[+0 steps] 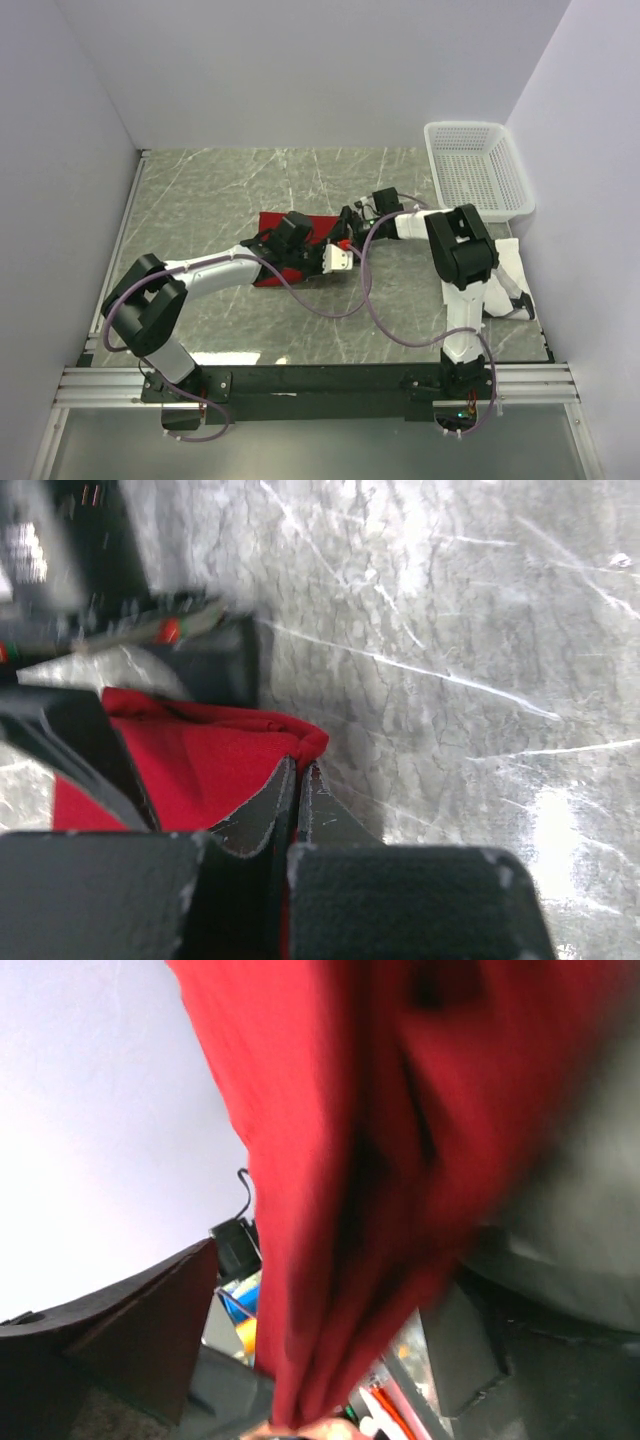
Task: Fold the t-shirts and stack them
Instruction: Neatly place the folded tshirt to the corner
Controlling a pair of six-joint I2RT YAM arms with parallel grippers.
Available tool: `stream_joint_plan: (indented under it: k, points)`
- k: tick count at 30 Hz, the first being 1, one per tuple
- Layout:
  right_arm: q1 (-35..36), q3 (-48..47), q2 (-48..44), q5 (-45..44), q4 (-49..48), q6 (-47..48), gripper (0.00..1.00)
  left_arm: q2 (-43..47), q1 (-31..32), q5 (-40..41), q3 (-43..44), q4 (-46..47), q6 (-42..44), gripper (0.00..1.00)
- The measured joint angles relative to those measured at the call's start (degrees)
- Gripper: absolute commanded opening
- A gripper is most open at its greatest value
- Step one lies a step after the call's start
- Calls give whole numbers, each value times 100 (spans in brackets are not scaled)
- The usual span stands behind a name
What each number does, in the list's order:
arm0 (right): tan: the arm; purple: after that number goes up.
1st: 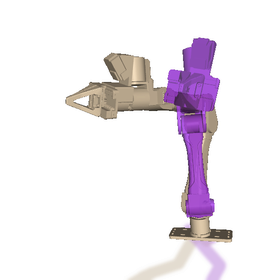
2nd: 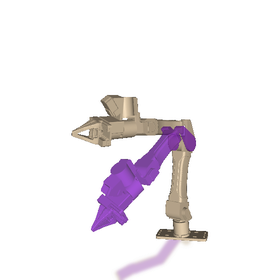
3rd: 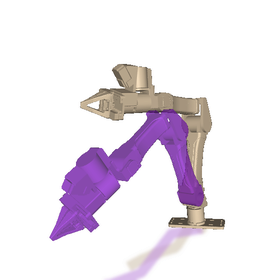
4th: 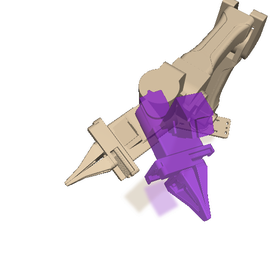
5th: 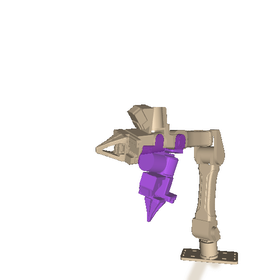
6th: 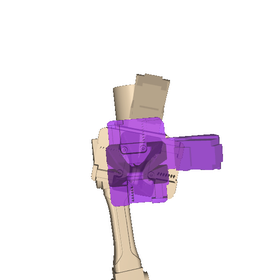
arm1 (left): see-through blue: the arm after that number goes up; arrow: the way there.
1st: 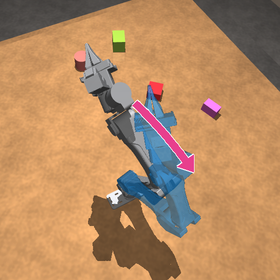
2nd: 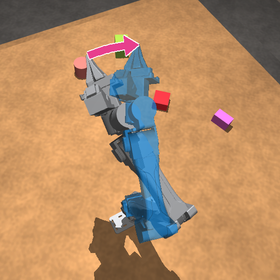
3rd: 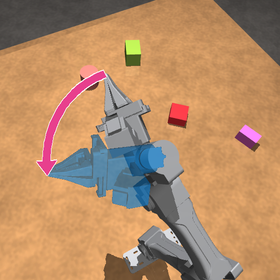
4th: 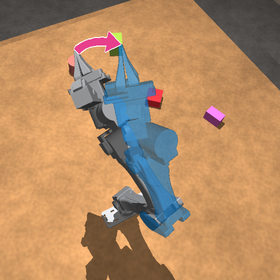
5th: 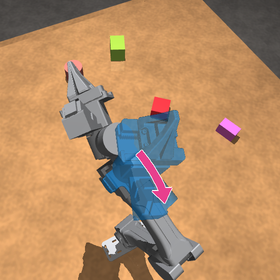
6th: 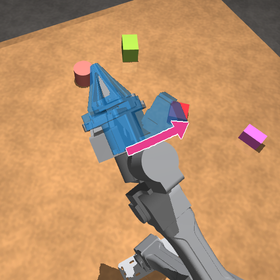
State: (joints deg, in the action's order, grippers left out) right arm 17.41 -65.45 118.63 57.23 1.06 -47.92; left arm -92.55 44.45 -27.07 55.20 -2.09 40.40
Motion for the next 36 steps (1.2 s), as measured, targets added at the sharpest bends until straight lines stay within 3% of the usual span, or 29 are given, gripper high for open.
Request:
stream_joint_plan:
  k: [7,10,11,13,14,15,18,20,22,24,26,27,28,36]
  points:
    - [190,-863,697,411,249,365,66,103,0,-184,-7,-57,103,1]
    - [212,-935,800,529,461,579,50,122,0,-269,-72,-76,118,1]
    - [212,-942,831,568,529,656,36,129,0,-291,-98,-81,125,1]
    - [210,-955,841,568,671,857,20,129,0,-310,-138,-85,153,11]
    - [212,-957,841,566,748,953,7,133,0,-310,-155,-87,177,18]
    - [210,-962,841,560,824,1082,1,133,0,-308,-157,-116,201,29]
    - [208,-1029,817,448,1248,1504,0,205,0,-304,-157,-269,188,44]
    - [170,-1139,780,289,1825,1923,0,350,0,-299,-157,-439,125,48]
    - [136,-1189,688,57,2516,2426,0,603,-9,-297,-157,-680,35,59]
    - [57,-1191,540,-186,3239,2935,0,951,-37,-286,-157,-949,-101,76]
    - [-68,-1185,328,-507,3963,3515,0,1294,-61,-254,-157,-1189,-208,85]
    - [-149,-1165,205,-667,4284,3825,0,1453,-70,-234,-157,-1287,-247,96]
    - [-240,-1115,66,-868,4559,4107,0,1628,-79,-186,-157,-1403,-304,99]
    - [-1320,-577,-1005,-2409,5921,5484,0,2173,-87,188,-219,-2028,-713,99]
